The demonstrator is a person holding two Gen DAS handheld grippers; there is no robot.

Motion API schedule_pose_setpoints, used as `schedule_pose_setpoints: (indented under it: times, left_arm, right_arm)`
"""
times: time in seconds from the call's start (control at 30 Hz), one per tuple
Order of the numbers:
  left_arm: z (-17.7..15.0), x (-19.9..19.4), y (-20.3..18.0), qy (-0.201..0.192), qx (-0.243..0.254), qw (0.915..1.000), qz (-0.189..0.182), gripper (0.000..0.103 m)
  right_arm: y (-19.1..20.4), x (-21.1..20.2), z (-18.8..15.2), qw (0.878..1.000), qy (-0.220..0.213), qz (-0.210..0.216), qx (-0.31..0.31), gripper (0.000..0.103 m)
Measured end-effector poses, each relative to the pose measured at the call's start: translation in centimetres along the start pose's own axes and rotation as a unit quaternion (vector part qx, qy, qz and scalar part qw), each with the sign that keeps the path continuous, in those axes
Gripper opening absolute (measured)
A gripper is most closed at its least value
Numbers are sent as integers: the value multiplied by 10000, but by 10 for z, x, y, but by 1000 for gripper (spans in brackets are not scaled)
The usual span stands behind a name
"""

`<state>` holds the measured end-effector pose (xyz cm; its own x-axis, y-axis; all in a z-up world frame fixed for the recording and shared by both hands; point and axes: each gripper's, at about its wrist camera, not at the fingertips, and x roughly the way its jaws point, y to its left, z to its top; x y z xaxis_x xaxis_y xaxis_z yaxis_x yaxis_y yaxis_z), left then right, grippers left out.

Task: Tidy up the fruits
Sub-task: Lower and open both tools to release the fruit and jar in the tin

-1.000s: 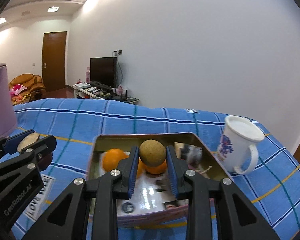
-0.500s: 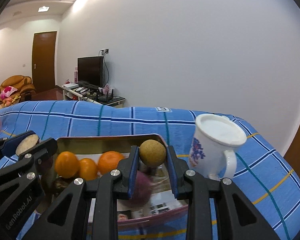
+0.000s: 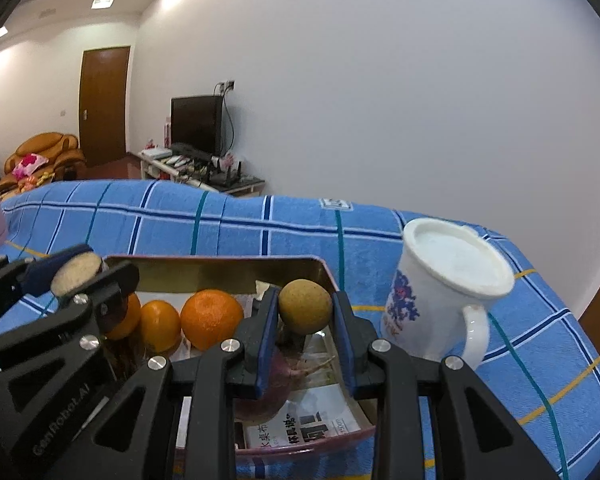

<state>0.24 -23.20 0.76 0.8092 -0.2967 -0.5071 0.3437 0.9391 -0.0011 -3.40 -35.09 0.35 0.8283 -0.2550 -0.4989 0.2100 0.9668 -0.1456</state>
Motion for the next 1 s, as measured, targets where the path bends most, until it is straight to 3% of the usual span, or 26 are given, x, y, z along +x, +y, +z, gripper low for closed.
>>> schedule_pose_setpoints:
  times: [0.13, 0.27, 0.4, 0.53, 0.77, 0.83, 1.0]
  left_arm:
    - [-2, 1, 0, -117, 204, 9997, 47, 39]
    - [-2, -1, 12, -156, 43, 9995, -270, 39]
    - [-7, -8, -2, -233, 293, 9987, -355, 39]
    - [-9, -3, -2, 24, 192, 9980, -604, 39]
    - [-10, 3, -6, 202, 341, 9987, -310, 39]
    - [-10, 5, -5, 242, 337, 9987, -306, 39]
    - [-10, 4, -6, 244, 375, 9986, -274, 38]
  right_arm:
    - [-1, 4, -1, 9997, 94, 226, 50, 30]
    - [-1, 7, -2, 9987, 169, 477, 58, 29]
    - [3, 8, -3, 9983, 207, 544, -59, 29]
    - [-3, 9, -4, 9981, 248, 564, -67, 29]
    - [-2, 11, -5, 9971, 296, 699, -78, 29]
    - [-4, 11, -5, 9956, 319, 883, 56, 29]
    - [-5, 14, -4, 9955, 326, 882, 83, 30]
